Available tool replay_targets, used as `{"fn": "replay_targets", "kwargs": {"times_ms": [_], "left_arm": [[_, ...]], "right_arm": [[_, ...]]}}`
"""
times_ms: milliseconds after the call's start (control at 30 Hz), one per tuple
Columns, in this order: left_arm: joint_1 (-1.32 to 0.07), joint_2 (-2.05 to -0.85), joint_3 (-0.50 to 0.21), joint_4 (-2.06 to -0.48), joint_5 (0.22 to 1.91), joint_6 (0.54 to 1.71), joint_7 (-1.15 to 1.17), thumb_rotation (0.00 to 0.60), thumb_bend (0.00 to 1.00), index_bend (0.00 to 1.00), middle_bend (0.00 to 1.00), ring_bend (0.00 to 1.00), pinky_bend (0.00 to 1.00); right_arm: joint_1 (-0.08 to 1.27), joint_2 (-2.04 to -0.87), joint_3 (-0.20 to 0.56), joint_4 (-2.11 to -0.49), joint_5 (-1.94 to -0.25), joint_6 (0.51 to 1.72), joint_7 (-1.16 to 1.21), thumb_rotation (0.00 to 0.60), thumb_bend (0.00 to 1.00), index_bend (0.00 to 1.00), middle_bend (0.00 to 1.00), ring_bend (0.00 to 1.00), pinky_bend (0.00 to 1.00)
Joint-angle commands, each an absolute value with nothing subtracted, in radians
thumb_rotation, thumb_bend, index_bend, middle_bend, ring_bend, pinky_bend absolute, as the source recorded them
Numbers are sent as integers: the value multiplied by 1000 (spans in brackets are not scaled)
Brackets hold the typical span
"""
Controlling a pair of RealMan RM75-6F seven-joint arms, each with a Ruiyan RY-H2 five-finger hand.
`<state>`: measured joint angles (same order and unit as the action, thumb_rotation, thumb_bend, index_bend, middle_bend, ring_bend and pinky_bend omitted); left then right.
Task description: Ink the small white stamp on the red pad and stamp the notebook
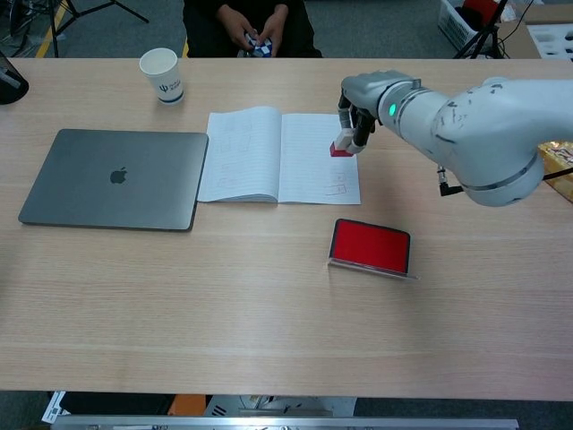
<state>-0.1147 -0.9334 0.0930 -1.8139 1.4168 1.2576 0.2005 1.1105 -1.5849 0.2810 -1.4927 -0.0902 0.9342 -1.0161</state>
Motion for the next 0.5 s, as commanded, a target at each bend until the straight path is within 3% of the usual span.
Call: {"fn": "replay_targets", "kwargs": {"times_ms": [33, 233, 500], "left_arm": [[-113, -934, 94, -1815, 1420, 1260, 198, 600, 180, 309, 213, 272, 256], [-113, -938, 94, -1813, 1430, 1261, 197, 600, 180, 309, 213, 272, 256], [-118, -945, 95, -1814, 1436, 1253, 202, 600, 180, 309, 213, 272, 256]], "right_arm": [[1055, -1495, 236, -1581, -152, 926, -957, 600, 634, 742, 609, 522, 416], [992, -1407, 166, -1637, -249, 885, -873, 600, 628, 742, 608, 522, 416], [937, -1367, 75, -1629, -343, 816, -774, 600, 517, 742, 589, 522, 416]]}}
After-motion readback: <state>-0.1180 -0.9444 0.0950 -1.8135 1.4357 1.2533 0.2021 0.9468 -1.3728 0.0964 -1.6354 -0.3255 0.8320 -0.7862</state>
